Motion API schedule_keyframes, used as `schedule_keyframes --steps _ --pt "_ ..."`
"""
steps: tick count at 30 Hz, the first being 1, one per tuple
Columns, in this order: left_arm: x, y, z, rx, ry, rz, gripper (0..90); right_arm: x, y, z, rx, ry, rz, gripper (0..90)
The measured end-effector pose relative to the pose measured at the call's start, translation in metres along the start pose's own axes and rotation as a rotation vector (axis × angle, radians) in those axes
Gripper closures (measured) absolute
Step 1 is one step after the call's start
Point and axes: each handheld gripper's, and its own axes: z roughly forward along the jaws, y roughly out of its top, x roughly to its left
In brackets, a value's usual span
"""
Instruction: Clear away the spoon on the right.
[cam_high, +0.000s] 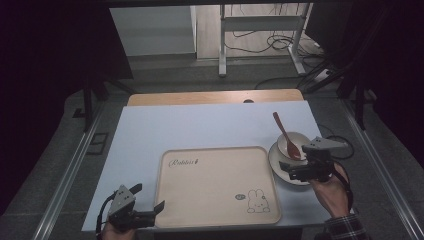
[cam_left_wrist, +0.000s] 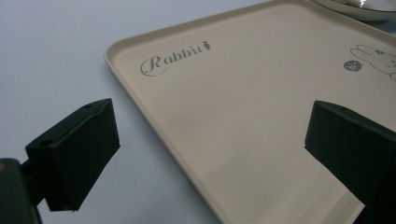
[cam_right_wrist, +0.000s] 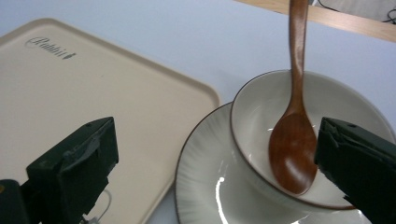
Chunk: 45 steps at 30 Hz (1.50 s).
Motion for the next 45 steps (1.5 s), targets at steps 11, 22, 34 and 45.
schedule_keyframes --steps 11,22,34,45 --pt "0.000 0.000 0.000 0.001 -0.001 -0.001 2.8 -0.023 0.019 0.020 0.021 -0.047 0.027 0.0" --pt "0.000 0.000 0.001 0.005 -0.003 0.002 2.8 -0.039 0.038 0.046 0.108 -0.086 0.088 0.0" --pt "0.000 0.000 0.001 0.007 -0.005 0.000 2.8 -0.051 0.061 0.075 0.189 -0.129 0.054 17.0" --pt "0.000 0.000 0.001 0.006 -0.008 0.001 2.9 -0.057 0.079 0.097 0.243 -0.165 0.008 48.1"
